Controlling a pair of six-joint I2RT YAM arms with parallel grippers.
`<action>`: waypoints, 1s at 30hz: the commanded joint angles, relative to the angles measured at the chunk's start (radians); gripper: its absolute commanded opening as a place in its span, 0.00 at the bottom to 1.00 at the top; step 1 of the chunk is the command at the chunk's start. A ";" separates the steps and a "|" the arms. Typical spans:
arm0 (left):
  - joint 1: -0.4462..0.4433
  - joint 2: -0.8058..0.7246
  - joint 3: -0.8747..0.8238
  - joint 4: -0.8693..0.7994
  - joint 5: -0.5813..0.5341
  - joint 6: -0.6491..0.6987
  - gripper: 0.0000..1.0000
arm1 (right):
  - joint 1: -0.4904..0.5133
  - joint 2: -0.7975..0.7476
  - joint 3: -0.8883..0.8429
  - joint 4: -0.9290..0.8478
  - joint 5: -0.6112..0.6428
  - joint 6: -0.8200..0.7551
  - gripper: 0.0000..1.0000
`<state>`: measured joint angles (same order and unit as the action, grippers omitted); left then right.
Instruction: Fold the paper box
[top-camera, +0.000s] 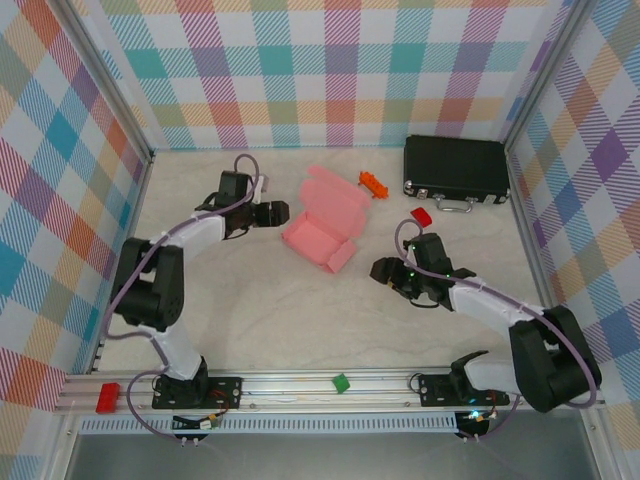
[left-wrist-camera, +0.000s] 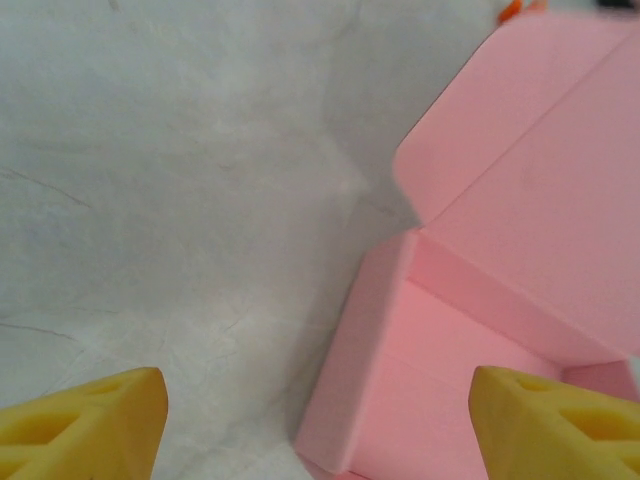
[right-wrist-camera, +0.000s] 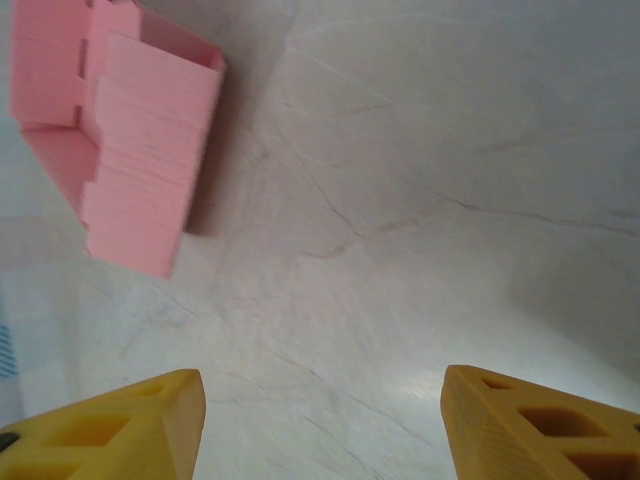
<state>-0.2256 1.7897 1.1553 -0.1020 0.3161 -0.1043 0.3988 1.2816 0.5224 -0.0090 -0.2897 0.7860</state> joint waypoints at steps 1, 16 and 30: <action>0.008 0.067 0.049 0.007 0.150 0.081 0.77 | 0.008 0.060 -0.006 0.268 -0.087 0.084 0.64; -0.001 0.204 0.110 -0.027 0.312 0.012 0.62 | 0.040 0.433 0.114 0.565 -0.199 0.183 0.47; -0.081 0.070 -0.049 -0.043 0.237 -0.126 0.49 | 0.040 0.511 0.186 0.503 -0.225 0.121 0.27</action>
<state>-0.2928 1.9301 1.1404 -0.1307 0.5655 -0.1783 0.4324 1.7725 0.6811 0.5068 -0.4915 0.9417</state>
